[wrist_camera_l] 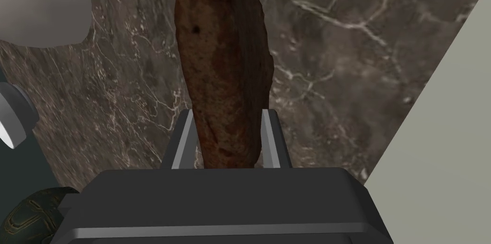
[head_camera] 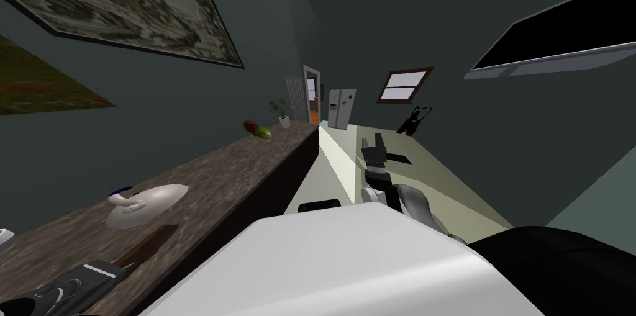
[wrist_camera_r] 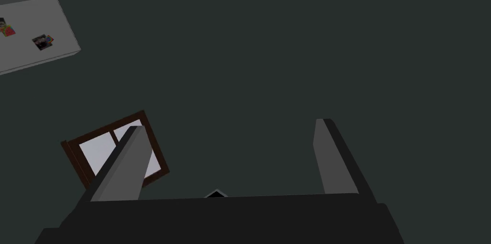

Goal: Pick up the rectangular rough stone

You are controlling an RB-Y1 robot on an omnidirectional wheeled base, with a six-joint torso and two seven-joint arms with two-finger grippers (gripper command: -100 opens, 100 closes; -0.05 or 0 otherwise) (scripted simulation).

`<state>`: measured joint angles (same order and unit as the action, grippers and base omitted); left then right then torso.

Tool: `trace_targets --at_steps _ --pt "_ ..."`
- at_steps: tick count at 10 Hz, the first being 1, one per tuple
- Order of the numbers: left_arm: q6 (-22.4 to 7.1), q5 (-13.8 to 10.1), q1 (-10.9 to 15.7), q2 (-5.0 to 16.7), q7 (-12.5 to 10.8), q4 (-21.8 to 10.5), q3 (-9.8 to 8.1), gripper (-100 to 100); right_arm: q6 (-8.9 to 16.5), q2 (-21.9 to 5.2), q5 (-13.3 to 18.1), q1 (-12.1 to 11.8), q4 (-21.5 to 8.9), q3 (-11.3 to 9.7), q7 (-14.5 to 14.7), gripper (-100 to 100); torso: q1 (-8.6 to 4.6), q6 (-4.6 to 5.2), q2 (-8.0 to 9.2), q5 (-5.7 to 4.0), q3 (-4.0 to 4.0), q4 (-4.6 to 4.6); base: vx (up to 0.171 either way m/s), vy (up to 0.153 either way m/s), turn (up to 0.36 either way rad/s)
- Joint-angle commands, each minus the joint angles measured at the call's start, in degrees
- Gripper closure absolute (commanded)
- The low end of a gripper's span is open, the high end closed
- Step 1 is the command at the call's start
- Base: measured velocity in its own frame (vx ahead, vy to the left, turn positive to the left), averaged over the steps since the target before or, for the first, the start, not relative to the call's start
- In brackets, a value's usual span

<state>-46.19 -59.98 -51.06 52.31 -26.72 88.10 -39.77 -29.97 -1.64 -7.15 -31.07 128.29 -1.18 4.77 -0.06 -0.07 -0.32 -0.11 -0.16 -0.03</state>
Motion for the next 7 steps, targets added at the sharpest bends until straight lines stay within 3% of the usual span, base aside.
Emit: trace_targets --at_steps 1,5,6,7 --pt "0.3 -1.0 -1.5 -0.1 0.8 2.3 -0.34 100 0.0 0.0 0.0 0.0 0.0 0.0 0.0 0 0.00 0.00 0.00 0.00 0.00 0.00 0.114 0.011 0.190" --pt "0.8 -2.9 -4.9 -0.4 2.5 7.8 -0.88 100 0.0 0.0 0.0 0.0 0.0 0.0 0.0 0 0.02 0.02 0.02 -0.05 0.00 -0.01 0.118 0.022 0.207" --pt "0.7 -2.9 -4.6 -0.4 2.4 6.8 -0.92 100 0.0 0.0 0.0 0.0 0.0 0.0 0.0 0 0.02 -0.01 0.00 -0.06 0.00 -0.01 0.058 0.005 0.060" --pt "0.8 -3.0 -4.7 -0.4 2.6 6.9 -0.97 0 0.0 0.0 0.0 0.0 0.0 0.0 0.0 0 0.01 0.11 0.16 -0.05 0.07 0.02 0.009 0.000 -0.009"
